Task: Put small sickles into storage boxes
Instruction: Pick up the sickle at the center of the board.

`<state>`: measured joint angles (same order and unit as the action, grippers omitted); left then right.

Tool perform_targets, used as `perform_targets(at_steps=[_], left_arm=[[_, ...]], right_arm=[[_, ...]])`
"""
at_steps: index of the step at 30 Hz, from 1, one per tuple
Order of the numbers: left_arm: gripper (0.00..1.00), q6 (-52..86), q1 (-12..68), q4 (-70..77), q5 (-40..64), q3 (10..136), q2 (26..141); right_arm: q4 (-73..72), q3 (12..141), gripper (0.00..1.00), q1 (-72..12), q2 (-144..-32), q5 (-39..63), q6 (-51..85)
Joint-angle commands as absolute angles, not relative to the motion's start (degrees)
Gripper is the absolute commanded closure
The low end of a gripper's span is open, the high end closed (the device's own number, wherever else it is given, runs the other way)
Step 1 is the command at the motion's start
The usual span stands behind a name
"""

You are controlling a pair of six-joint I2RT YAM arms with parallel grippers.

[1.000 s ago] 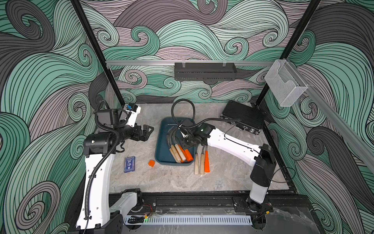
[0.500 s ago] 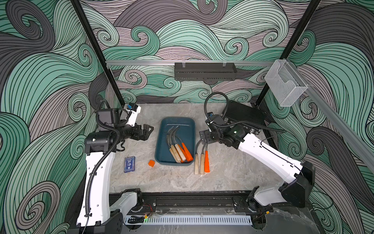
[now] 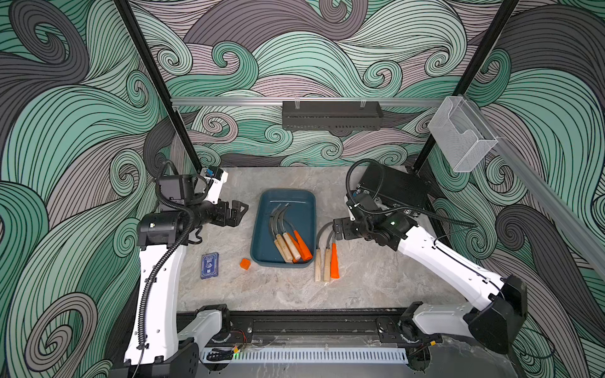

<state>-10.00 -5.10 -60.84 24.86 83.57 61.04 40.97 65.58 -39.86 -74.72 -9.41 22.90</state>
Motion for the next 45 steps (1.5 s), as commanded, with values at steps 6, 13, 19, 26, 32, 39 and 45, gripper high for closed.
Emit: perform_targets(at_steps=[6,13,19,26,32,39,45], left_arm=[[0.01,-10.21,-4.92,-61.55,24.78,85.1,60.91],[0.01,-10.21,-4.9,-61.48,25.4,84.82,61.0],[0.01,-10.13,-4.91,-61.02,25.75,83.88,60.56],[0.01,-10.15,-4.91,-60.42,25.76,82.62,60.23],[0.01,-10.13,-4.92,-60.31,25.84,82.23,60.03],[0.02,-10.11,-4.86,-59.67,26.08,81.25,59.88],[0.01,-10.15,-4.92,-59.71,26.45,80.94,59.78]], right_arm=[[40.54,60.39,0.18,-39.56,-70.33,-6.14,24.56],[42.27,57.39,0.3,-39.55,-71.27,-1.48,26.68],[42.26,55.62,0.34,-39.55,-72.16,1.98,28.37],[42.05,53.77,0.35,-39.55,-73.93,4.07,28.79],[42.02,52.65,0.41,-39.8,-74.1,4.32,29.85],[40.91,53.06,0.48,-43.7,-76.37,5.24,31.64],[38.61,54.52,0.52,-47.85,-81.88,5.28,33.84]])
